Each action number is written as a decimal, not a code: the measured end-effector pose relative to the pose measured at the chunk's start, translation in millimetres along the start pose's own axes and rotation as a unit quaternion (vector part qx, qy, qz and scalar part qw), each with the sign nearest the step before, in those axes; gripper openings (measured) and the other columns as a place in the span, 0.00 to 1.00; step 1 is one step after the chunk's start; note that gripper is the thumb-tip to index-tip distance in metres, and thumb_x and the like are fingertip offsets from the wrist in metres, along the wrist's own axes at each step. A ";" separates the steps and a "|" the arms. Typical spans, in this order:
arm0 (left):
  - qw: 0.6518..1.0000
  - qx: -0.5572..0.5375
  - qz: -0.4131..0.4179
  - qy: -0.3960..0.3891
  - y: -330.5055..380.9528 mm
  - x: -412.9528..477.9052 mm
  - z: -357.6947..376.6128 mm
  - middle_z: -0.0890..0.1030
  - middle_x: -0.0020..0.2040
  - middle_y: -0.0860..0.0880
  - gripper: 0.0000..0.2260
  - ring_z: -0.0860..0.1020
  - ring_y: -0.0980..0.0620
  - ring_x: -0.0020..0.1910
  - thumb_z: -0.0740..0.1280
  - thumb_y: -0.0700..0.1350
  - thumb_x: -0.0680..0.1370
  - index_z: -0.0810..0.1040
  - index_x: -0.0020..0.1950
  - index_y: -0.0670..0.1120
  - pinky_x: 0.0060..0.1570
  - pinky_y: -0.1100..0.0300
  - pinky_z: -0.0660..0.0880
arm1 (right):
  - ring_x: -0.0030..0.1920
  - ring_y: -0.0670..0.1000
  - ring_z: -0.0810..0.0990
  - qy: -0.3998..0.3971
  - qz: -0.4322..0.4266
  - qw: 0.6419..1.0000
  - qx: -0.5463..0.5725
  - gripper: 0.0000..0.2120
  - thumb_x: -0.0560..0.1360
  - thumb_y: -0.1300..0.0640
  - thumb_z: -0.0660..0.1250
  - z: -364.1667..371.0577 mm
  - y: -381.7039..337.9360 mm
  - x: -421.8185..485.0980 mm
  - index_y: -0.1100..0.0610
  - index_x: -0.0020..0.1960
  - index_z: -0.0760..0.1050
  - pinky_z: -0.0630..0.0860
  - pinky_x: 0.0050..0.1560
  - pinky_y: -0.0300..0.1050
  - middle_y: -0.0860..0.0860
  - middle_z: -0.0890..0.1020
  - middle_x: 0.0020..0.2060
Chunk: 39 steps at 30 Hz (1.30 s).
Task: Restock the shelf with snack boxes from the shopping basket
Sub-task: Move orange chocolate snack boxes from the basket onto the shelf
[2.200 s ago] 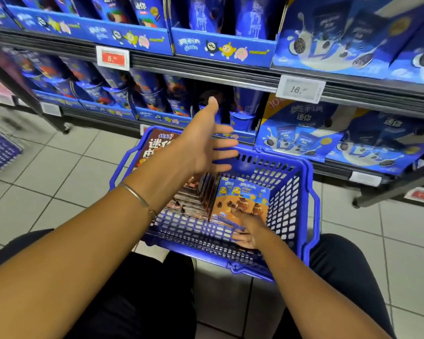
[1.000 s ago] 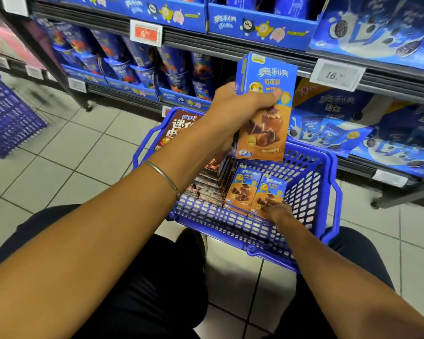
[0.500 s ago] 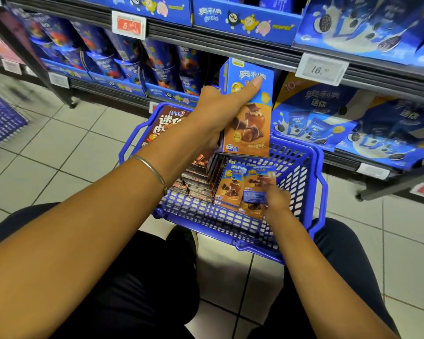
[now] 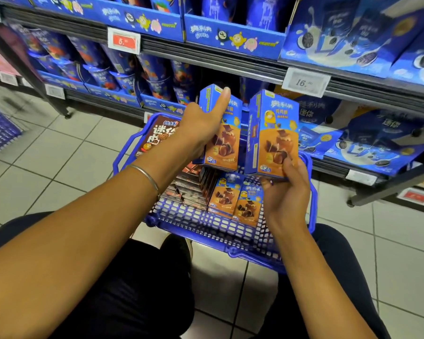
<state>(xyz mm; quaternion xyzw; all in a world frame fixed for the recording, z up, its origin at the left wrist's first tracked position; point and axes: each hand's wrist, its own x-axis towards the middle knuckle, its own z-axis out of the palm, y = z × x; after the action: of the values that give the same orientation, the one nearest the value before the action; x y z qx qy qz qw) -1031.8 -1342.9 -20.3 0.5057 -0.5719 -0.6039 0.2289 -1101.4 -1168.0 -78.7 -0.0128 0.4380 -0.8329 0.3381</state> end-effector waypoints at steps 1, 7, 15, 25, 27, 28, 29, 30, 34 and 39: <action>1.000 -0.003 -0.005 -0.006 -0.2 -0.6 0.8 0.87 0.42 0.44 0.30 0.87 0.49 0.36 0.69 0.66 0.79 0.81 0.58 0.38 0.34 0.54 0.84 | 0.58 0.55 0.80 -0.009 -0.002 1.000 -0.009 0.22 0.80 0.60 0.63 3.1 -0.9 -0.2 0.65 0.72 0.68 0.78 0.55 0.52 0.57 0.80 0.60; 1.000 -0.007 -0.019 -0.012 2.1 -6.2 8.7 0.88 0.48 0.42 0.28 0.88 0.43 0.43 0.66 0.70 0.78 0.79 0.54 0.44 0.42 0.46 0.86 | 0.54 0.49 0.83 -0.023 0.003 0.989 -0.143 0.16 0.83 0.58 0.62 18.5 5.5 -0.6 0.58 0.69 0.72 0.80 0.51 0.46 0.54 0.83 0.59; 0.996 -0.025 -0.002 -0.087 15.0 -20.7 11.9 0.89 0.45 0.47 0.34 0.89 0.50 0.40 0.62 0.72 0.79 0.81 0.61 0.42 0.33 0.59 0.83 | 0.66 0.57 0.79 -0.069 0.031 0.987 -0.142 0.18 0.84 0.55 0.61 25.6 4.5 3.0 0.52 0.73 0.68 0.74 0.65 0.68 0.53 0.78 0.67; 0.995 -0.046 0.016 -0.082 18.9 -25.8 2.1 0.87 0.53 0.46 0.30 0.89 0.51 0.40 0.82 0.51 0.72 0.71 0.66 0.43 0.33 0.59 0.82 | 0.61 0.53 0.81 -0.026 0.069 0.981 -0.182 0.19 0.83 0.40 0.57 4.0 25.2 24.9 0.51 0.63 0.78 0.77 0.64 0.59 0.52 0.83 0.59; 0.995 -0.052 0.019 -0.083 18.5 -25.3 0.4 0.87 0.54 0.45 0.32 0.89 0.50 0.40 0.82 0.51 0.72 0.70 0.69 0.42 0.33 0.59 0.83 | 0.55 0.57 0.81 0.049 0.128 0.950 -0.281 0.15 0.84 0.46 0.60 -11.2 44.5 42.1 0.55 0.61 0.78 0.75 0.66 0.64 0.57 0.82 0.56; 0.995 -0.057 0.019 -0.085 18.7 -25.8 0.0 0.87 0.55 0.44 0.32 0.89 0.50 0.40 0.82 0.51 0.72 0.70 0.69 0.42 0.33 0.59 0.83 | 0.58 0.63 0.80 0.077 0.168 0.925 -0.331 0.17 0.83 0.49 0.61 -20.3 56.2 51.5 0.59 0.64 0.76 0.74 0.66 0.66 0.63 0.80 0.61; 0.994 -0.060 0.018 -0.084 18.7 -26.5 -0.7 0.87 0.55 0.44 0.32 0.89 0.50 0.40 0.82 0.51 0.72 0.70 0.69 0.42 0.33 0.58 0.83 | 0.63 0.67 0.77 0.092 0.207 0.900 -0.373 0.20 0.83 0.51 0.63 -27.6 67.3 58.4 0.64 0.68 0.73 0.72 0.67 0.68 0.68 0.76 0.65; 0.994 -0.063 0.019 -0.085 18.9 -27.2 -1.0 0.87 0.55 0.44 0.32 0.89 0.49 0.40 0.82 0.51 0.72 0.71 0.69 0.41 0.33 0.58 0.83 | 0.67 0.68 0.74 0.091 0.242 0.877 -0.405 0.23 0.83 0.53 0.64 -33.7 77.4 63.4 0.67 0.71 0.69 0.71 0.67 0.70 0.69 0.72 0.69; 0.993 -0.060 0.023 -0.094 20.0 -28.7 -4.2 0.87 0.56 0.44 0.32 0.89 0.49 0.42 0.81 0.51 0.74 0.72 0.70 0.41 0.35 0.58 0.83 | 0.58 0.64 0.80 0.066 0.305 0.807 -0.501 0.23 0.82 0.51 0.65 -47.4 110.7 68.3 0.60 0.73 0.67 0.74 0.65 0.65 0.65 0.79 0.59; 0.992 -0.068 0.032 -0.103 22.5 -30.4 -8.5 0.88 0.55 0.43 0.28 0.89 0.48 0.43 0.80 0.49 0.75 0.75 0.70 0.38 0.36 0.58 0.83 | 0.63 0.63 0.76 0.068 0.357 0.771 -0.523 0.26 0.80 0.48 0.68 -54.9 141.8 74.7 0.59 0.73 0.68 0.74 0.67 0.60 0.61 0.74 0.69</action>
<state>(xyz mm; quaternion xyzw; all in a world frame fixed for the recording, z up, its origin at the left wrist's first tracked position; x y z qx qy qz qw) -1019.5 -1326.3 12.4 0.4054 -0.5663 -0.6825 0.2220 -1098.1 -1226.3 -237.7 0.0268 0.8007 -0.2935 0.5215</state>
